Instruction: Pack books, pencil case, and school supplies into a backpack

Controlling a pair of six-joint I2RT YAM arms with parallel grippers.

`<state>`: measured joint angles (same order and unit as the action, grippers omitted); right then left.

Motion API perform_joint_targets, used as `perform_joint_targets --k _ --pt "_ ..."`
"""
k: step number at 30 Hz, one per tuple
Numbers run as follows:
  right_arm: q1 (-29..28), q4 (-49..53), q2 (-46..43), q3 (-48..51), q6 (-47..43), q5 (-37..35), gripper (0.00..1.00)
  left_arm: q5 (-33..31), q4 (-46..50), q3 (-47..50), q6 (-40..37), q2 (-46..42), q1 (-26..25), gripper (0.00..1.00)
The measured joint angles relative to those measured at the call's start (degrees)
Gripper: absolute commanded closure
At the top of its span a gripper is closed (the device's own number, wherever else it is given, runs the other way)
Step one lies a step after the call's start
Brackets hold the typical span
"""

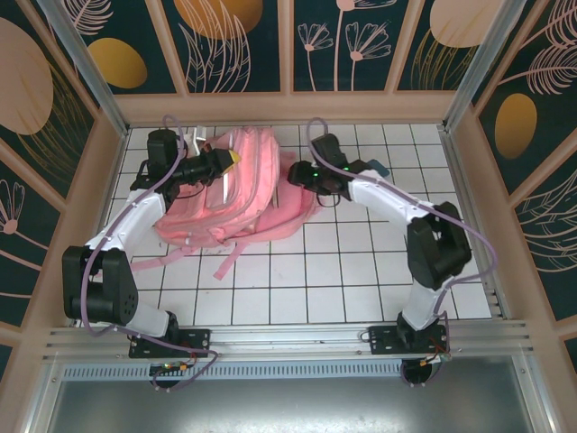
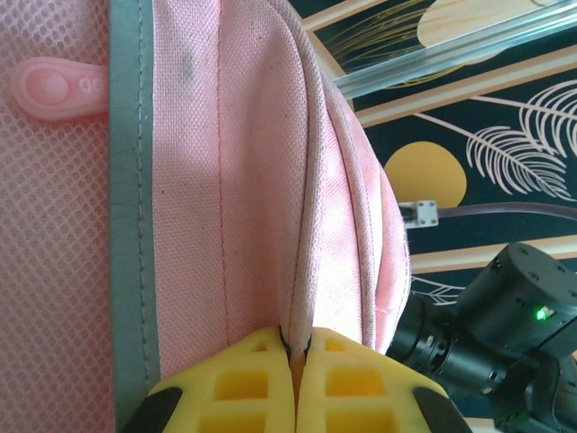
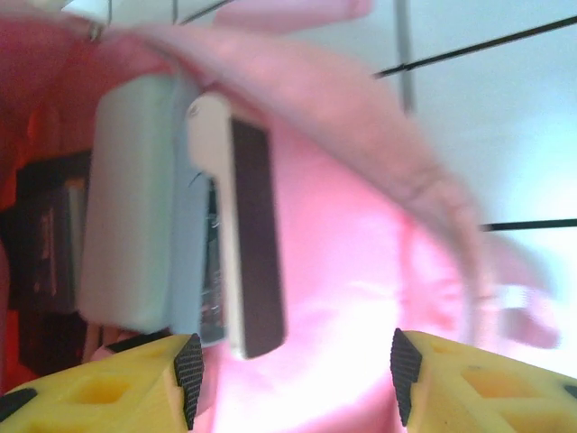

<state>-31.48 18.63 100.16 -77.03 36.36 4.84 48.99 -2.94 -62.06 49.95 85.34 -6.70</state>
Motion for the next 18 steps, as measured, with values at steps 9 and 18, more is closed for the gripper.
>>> perform_joint_targets --k 9,18 --pt "13.86 -0.42 -1.6 7.32 -0.22 -9.79 0.09 -0.17 0.74 -0.2 -1.75 0.0 -0.07 1.0" --pt "17.68 0.57 11.82 -1.84 0.57 -13.22 0.06 -0.15 0.72 -0.2 -1.75 0.0 -0.07 1.0"
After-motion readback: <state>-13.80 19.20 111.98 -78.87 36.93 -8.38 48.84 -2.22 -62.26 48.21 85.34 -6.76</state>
